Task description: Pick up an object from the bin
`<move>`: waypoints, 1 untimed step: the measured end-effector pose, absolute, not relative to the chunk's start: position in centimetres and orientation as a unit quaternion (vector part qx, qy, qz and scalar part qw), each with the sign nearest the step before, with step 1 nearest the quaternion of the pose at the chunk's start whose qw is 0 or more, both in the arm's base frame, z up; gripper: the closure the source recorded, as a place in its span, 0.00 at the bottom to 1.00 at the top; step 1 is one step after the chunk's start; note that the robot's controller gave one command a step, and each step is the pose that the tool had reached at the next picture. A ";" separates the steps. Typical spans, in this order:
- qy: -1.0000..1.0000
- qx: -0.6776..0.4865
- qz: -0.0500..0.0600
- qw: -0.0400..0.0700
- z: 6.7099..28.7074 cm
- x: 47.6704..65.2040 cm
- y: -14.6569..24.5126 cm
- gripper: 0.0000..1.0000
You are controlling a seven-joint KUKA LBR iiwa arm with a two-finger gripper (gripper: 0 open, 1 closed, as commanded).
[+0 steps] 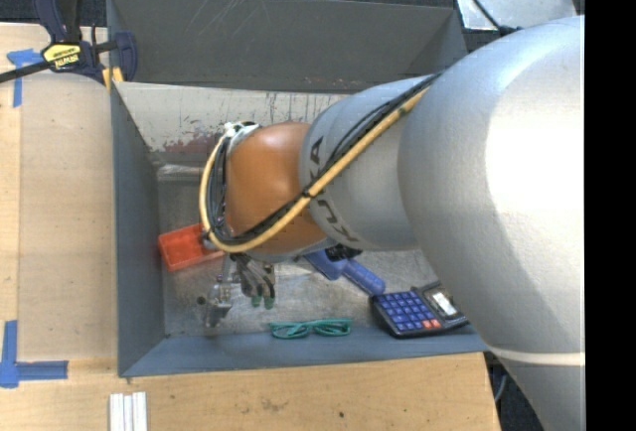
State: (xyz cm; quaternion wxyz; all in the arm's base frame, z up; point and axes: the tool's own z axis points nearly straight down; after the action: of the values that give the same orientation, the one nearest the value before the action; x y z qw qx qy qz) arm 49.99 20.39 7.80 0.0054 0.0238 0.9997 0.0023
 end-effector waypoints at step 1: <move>0.996 0.087 0.000 0.015 7.8 53.0 21.9 1.00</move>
Offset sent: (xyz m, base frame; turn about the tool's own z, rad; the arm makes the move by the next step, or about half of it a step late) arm 0.0000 0.0000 0.0000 0.0000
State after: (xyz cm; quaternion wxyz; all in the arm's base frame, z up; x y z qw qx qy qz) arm 53.04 21.92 7.83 0.0152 0.0873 0.9961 0.0002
